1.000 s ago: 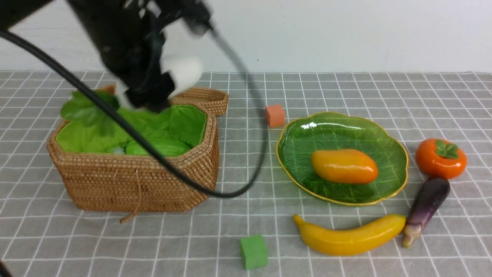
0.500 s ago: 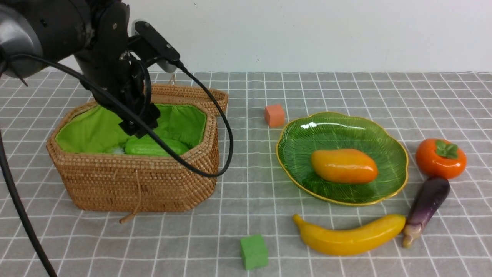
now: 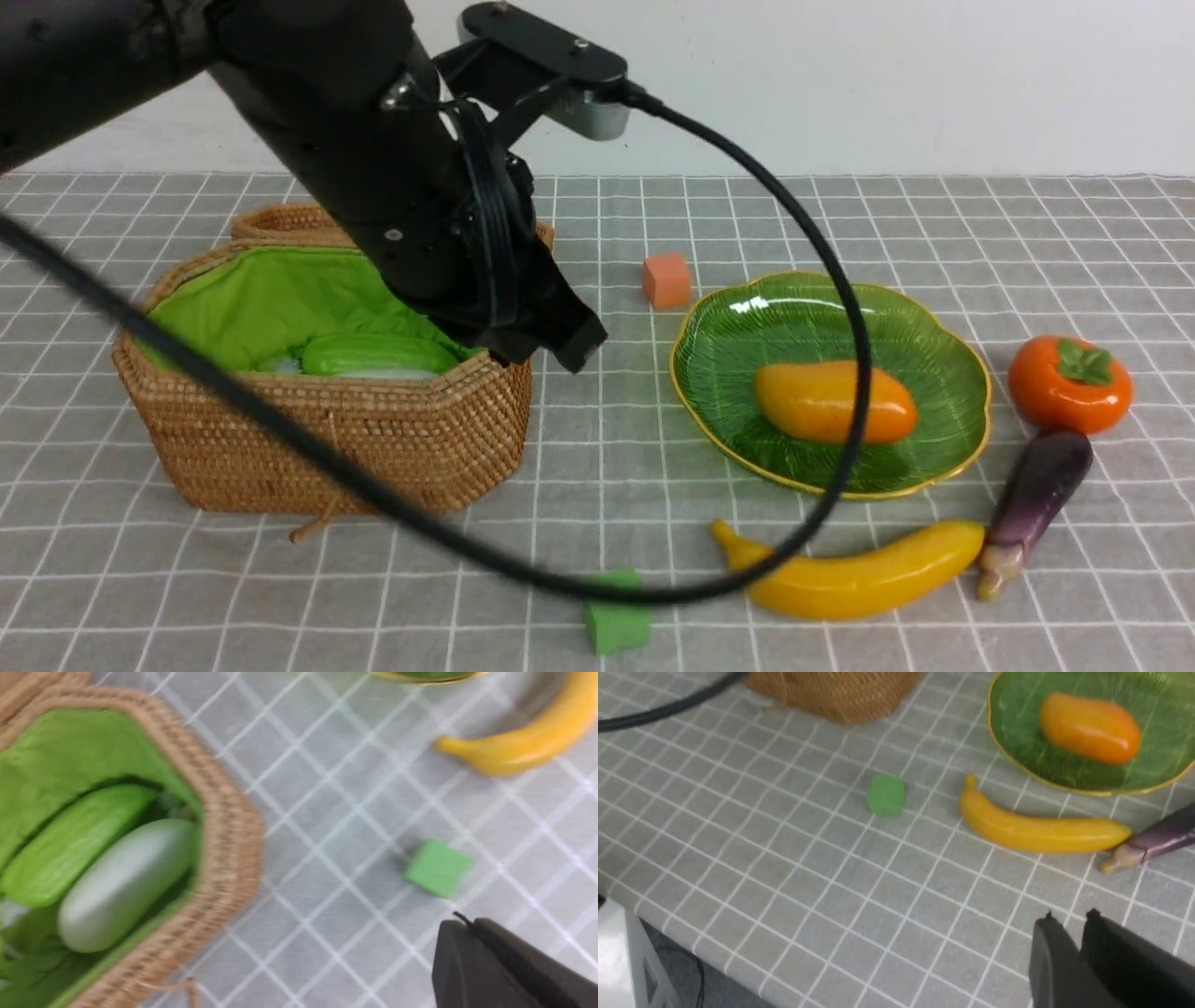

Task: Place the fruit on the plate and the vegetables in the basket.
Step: Use the right arm to grab a banana and put it into the right plate

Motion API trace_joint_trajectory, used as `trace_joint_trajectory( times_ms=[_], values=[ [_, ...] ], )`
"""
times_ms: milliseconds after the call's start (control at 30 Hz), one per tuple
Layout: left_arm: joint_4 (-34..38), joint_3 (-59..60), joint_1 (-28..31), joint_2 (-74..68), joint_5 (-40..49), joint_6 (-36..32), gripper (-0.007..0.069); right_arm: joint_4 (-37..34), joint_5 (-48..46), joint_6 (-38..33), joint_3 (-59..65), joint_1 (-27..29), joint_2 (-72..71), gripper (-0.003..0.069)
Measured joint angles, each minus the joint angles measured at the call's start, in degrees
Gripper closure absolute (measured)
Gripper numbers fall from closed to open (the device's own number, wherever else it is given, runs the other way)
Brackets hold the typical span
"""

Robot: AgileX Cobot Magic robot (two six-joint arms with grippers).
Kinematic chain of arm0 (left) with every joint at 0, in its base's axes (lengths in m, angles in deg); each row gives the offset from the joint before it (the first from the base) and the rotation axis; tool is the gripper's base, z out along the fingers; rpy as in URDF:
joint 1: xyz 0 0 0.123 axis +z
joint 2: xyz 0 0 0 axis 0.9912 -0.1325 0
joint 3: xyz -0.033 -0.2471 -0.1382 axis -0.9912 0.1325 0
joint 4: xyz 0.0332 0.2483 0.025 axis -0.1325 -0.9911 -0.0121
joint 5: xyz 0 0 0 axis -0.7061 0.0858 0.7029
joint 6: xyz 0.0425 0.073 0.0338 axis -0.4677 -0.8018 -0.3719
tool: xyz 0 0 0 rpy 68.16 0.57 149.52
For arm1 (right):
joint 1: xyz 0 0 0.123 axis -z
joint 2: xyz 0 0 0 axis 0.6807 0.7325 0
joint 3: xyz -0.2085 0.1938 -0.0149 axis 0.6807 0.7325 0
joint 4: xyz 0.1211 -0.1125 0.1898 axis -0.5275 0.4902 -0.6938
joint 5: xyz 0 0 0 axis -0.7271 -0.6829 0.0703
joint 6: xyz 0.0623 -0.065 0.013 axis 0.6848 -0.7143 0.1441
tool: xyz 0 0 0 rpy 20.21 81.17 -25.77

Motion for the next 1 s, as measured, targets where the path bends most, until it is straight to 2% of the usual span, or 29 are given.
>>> trace_joint_trajectory(
  times_ms=[133,300,400,500,567,600,633,833,1000],
  values=[
    [0.65,8.93,-4.35,10.28,-3.53,2.70,0.0638,-1.22,0.00,-4.65,0.00,0.00,9.12,0.0551],
    [1.20,21.00,-5.75,24.39,-9.31,6.93,0.0638,-4.54,2.29,-12.27,0.00,-1.31,19.51,0.0547],
    [1.20,30.86,-5.75,36.31,-13.41,8.64,0.0638,-4.19,7.28,-18.92,0.00,-5.94,29.46,0.0538],
    [1.61,37.06,-5.75,45.73,-17.30,8.87,0.0638,-1.81,11.53,-21.87,-0.17,-9.23,35.67,0.0518],
    [2.98,42.34,-5.75,54.31,-21.61,9.02,0.0638,2.69,15.22,-24.01,-1.75,-12.40,43.90,0.0457],
    [3.16,42.85,-5.75,55.43,-22.17,9.02,0.0638,3.00,15.58,-24.18,-1.92,-12.74,45.08,0.0452],
    [3.81,44.29,-5.75,59.17,-23.58,9.07,0.0638,5.68,16.35,-24.48,-3.65,-13.70,49.74,0.0394],
    [5.26,44.93,-5.75,62.96,-24.02,9.07,0.0638,8.20,16.47,-29.55,-9.43,-14.12,63.01,0.0229],
    [9.05,45.23,-5.75,62.77,-22.61,9.07,0.0638,11.05,18.19,-33.98,-12.55,-14.17,70.41,0.0181]
  ],
)
